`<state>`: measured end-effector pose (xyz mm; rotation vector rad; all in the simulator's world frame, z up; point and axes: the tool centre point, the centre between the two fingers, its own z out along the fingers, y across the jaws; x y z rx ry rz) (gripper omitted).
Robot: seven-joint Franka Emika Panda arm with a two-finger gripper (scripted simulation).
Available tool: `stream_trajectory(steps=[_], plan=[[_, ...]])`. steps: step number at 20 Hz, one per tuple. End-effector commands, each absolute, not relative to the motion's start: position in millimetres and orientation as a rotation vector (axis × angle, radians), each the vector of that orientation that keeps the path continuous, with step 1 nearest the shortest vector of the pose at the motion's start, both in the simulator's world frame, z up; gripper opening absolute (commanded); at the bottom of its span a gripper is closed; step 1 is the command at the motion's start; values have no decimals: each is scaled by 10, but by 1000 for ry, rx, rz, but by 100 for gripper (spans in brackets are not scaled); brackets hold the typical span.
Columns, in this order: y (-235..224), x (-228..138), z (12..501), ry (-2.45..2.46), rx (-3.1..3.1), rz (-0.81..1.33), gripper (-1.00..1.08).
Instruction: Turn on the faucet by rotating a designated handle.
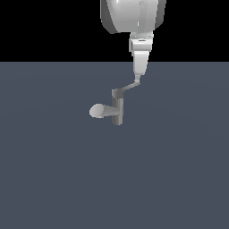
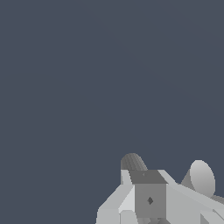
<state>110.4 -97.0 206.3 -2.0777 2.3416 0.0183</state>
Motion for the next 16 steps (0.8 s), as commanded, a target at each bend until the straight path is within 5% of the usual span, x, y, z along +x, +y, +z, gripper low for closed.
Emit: stream_trajectory(steps=[1,16], plan=[[-1000,1148,1960,2383,-2037,10,-100],[-1026,1121,1819,2433,-1988,1,-100]])
